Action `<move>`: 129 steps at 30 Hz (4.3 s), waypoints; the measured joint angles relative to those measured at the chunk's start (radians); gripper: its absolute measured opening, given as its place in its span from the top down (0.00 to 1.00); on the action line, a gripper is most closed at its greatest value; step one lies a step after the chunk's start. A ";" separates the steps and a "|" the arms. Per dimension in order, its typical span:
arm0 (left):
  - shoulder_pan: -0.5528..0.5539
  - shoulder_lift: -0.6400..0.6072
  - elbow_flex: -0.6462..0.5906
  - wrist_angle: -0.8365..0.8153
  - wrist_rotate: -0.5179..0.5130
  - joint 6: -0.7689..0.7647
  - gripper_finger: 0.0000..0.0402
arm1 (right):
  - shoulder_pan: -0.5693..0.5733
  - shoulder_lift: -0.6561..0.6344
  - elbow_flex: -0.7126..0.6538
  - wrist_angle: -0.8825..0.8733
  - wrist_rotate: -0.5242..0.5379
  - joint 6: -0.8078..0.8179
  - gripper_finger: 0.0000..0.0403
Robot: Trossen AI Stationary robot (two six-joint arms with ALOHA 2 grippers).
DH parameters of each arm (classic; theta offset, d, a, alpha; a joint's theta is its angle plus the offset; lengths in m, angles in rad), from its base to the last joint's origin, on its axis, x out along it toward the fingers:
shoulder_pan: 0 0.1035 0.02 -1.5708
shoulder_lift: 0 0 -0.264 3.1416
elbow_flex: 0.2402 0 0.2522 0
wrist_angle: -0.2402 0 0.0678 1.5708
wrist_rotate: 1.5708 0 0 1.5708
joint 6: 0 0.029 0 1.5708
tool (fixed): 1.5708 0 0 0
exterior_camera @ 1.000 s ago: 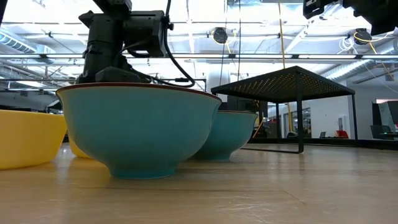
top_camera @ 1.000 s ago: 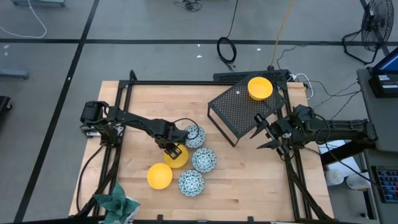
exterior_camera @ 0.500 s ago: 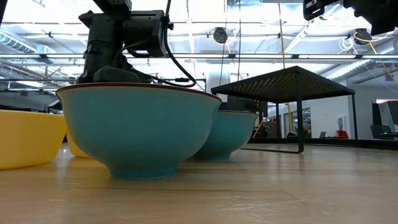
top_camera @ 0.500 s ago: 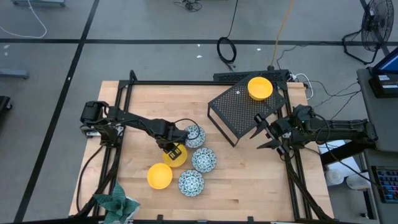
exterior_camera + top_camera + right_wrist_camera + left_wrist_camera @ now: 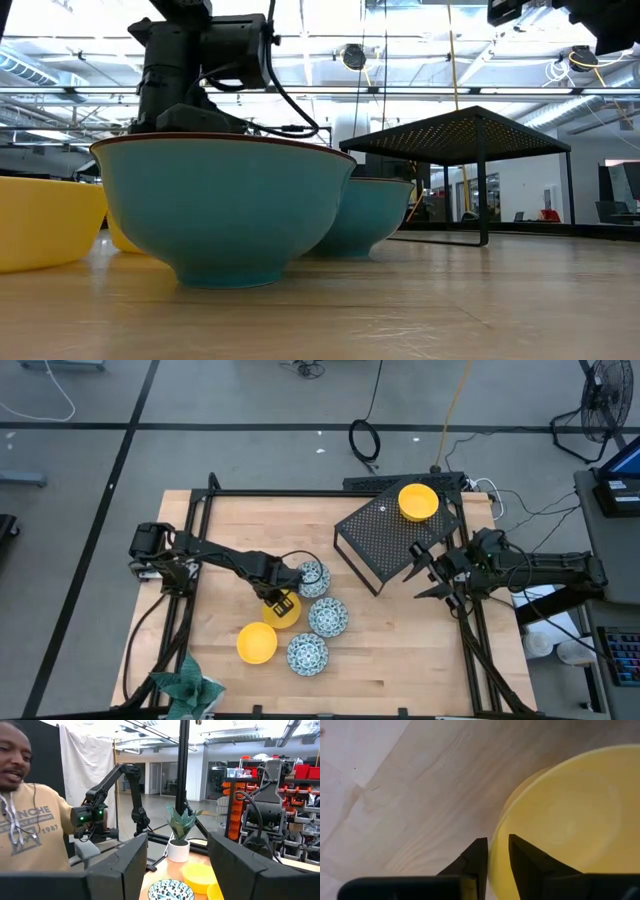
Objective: Pick & Place Mini bowls
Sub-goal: Stack the top yellow bowl on the yellow bowl on the shelf
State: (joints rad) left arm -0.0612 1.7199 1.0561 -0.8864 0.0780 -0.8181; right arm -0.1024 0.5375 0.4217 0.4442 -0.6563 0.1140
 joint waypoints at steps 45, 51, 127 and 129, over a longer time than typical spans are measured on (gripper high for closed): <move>0.059 -0.259 0.107 1.287 -0.974 1.724 0.99 | 0.000 0.330 0.012 0.302 0.733 -0.315 0.52; 0.113 -0.239 0.107 1.402 -0.916 1.799 0.99 | -0.001 0.527 0.163 0.291 0.986 -0.438 0.51; 0.274 -0.782 -0.319 1.108 -0.153 1.051 0.11 | -0.437 0.918 1.373 -1.276 0.816 -0.230 1.00; 0.283 -0.790 -0.339 1.098 -0.147 1.034 0.11 | -0.492 0.953 1.447 -1.420 0.793 -0.187 1.00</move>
State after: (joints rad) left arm 0.2217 0.9294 0.7170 0.2121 -0.0692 0.2154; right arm -0.5948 1.4904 1.8682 -0.9757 0.1366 -0.0733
